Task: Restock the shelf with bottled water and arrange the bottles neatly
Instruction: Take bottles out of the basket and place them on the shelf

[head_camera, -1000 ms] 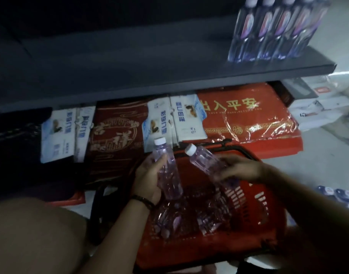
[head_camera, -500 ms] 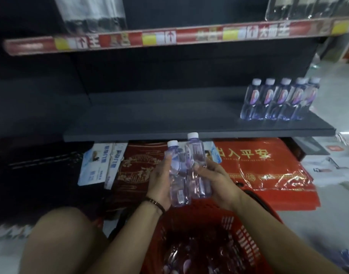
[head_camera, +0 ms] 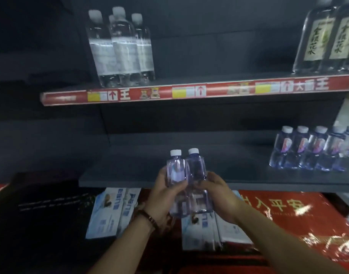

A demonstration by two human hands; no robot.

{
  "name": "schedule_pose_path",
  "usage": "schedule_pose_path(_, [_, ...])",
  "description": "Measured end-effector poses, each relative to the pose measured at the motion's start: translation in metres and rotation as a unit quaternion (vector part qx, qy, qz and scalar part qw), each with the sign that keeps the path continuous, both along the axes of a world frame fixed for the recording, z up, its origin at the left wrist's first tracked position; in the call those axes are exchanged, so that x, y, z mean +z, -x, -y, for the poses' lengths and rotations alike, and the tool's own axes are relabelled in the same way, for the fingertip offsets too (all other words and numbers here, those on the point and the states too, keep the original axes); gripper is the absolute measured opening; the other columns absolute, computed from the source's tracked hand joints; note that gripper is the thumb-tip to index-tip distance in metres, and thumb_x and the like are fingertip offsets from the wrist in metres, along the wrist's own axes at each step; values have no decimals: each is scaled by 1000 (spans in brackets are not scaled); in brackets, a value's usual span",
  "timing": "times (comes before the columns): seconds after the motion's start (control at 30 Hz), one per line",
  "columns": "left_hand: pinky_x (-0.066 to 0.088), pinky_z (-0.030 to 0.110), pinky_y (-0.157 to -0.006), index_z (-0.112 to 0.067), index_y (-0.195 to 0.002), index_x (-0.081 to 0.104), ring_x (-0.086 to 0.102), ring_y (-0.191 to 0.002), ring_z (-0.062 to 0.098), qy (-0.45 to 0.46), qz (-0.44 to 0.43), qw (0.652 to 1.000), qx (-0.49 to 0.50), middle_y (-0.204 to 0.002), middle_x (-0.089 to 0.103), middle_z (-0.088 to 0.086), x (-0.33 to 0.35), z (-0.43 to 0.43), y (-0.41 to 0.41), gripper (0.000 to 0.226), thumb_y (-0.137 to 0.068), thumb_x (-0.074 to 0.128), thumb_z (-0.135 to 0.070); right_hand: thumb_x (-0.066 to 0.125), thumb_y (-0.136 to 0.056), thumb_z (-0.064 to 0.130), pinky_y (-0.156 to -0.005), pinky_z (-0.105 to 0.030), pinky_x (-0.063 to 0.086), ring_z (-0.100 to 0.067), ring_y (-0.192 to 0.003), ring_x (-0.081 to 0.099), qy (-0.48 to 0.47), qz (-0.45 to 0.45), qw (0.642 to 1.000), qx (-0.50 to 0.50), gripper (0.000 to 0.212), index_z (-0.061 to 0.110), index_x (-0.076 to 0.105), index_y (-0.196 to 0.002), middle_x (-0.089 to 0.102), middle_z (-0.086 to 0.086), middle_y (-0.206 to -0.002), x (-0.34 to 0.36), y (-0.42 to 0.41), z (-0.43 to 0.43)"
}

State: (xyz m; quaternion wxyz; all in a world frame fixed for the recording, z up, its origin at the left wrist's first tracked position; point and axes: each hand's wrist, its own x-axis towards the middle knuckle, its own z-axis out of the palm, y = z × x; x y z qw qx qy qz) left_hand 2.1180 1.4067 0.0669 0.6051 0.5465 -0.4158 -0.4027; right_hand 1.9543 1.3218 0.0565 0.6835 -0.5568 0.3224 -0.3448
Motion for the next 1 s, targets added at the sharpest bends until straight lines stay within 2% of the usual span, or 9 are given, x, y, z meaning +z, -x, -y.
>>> schedule_pose_path(0.13, [58,18,-77,-38,-121,62,73,-99,4,26,112,990,77,-105,77,-14,-1,47,-67,52,-86,82,-5,83,-84,-3,-88,-44,65,-33,-104,76,87,-66,991,-73,40,10,66,-118,79,-12,-108,4,-66,46])
schedule_pose_path(0.27, [58,38,-97,-41,-118,63,70,-111,11,46,160,977,134,-117,74,-12,-17,101,-126,52,-84,82,-6,94,-77,16,-78,-23,55,-13,-92,70,194,-191,948,-166,44,22,65,-109,72,6,-100,8,-130,85])
schedule_pose_path(0.37, [55,43,-105,-46,-123,61,67,-115,6,55,173,970,161,-120,71,-19,-34,131,-158,53,-88,79,-11,93,-80,27,-87,-31,57,-23,-109,70,225,-239,925,-193,62,21,60,-132,73,-1,-117,-2,-168,108])
schedule_pose_path(0.43, [54,36,-104,-44,-131,57,65,-114,0,47,172,970,164,-122,69,-23,-41,147,-171,56,-91,77,-13,90,-82,34,-90,-38,60,-29,-113,70,245,-267,911,-199,66,24,55,-137,73,-5,-123,-8,-186,121])
schedule_pose_path(0.53, [49,19,-96,-42,-142,51,60,-111,-10,28,190,971,141,-122,65,-27,-43,168,-180,62,-92,73,-12,88,-85,33,-95,-45,60,-32,-114,69,255,-290,901,-198,64,19,52,-136,71,-11,-125,-13,-210,144])
schedule_pose_path(0.67, [40,0,-74,-38,-146,44,56,-96,-14,5,217,965,148,-113,61,-27,-38,179,-181,64,-94,69,-11,78,-93,28,-83,-30,57,-24,-101,70,298,-383,861,-153,37,12,67,-125,74,-10,-118,-14,-216,159])
schedule_pose_path(0.8, [43,21,-92,-24,-149,44,55,-114,7,-20,252,953,164,-125,53,-17,-30,167,-171,59,-96,69,-14,80,-92,28,-89,-22,52,-17,-105,68,316,-346,875,-122,34,14,69,-122,72,0,-113,-9,-179,151])
schedule_pose_path(0.9, [51,36,-104,-16,-137,50,58,-119,15,30,272,929,250,-128,58,-5,-25,135,-147,49,-93,69,-7,82,-90,32,-94,-28,57,-14,-99,71,354,-304,877,-116,34,20,68,-118,75,4,-106,1,-133,122])
schedule_pose_path(1.0, [55,28,-88,-22,-117,55,65,-99,12,108,264,913,292,-112,65,-1,-24,79,-91,34,-90,68,-7,79,-93,26,-77,-17,55,-7,-77,68,391,-276,870,-115,23,20,67,-112,72,8,-89,-1,-66,70])
